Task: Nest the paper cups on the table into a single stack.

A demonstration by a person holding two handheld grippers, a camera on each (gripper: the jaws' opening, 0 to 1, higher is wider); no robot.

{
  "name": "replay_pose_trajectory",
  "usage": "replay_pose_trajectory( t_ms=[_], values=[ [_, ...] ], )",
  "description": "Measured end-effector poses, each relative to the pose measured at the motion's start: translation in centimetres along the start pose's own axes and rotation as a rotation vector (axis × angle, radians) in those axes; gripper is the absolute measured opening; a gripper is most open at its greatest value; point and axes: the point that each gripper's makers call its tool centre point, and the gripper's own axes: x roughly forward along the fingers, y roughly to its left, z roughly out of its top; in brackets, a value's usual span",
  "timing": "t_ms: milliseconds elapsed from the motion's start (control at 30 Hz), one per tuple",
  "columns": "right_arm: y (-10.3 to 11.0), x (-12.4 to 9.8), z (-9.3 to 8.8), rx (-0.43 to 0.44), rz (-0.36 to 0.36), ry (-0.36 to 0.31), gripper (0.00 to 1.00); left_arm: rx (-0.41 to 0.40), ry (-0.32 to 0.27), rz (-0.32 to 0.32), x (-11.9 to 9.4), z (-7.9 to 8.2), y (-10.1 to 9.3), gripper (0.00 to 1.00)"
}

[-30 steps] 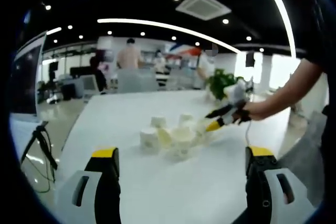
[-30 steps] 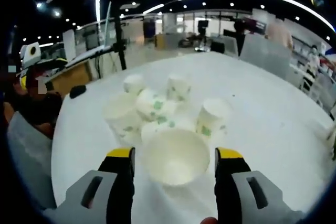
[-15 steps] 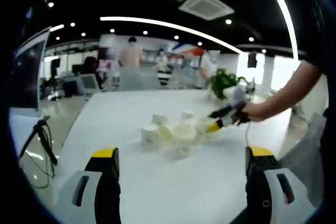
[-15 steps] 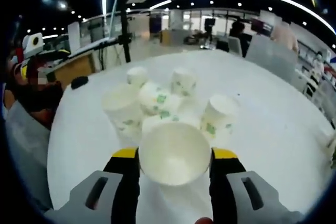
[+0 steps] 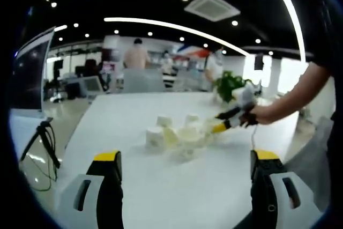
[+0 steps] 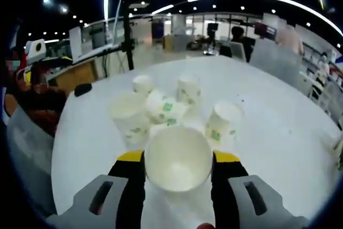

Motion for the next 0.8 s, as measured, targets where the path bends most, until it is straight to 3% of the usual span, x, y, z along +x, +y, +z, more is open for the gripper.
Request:
replay_pose_trajectory(
  t_ms=[367,800],
  values=[
    [1.9,-2.6,2.3,0.001,0.044,-0.106,0.45,-0.003,0.002,-0.016,-0.1,0.0,-0.2,1.00],
    [5.8,-4.2,4.9,-0.095,0.113,-0.145,0.45,0.013,-0.001,-0.035,0.3,0.6,-0.4,1.00]
  ],
)
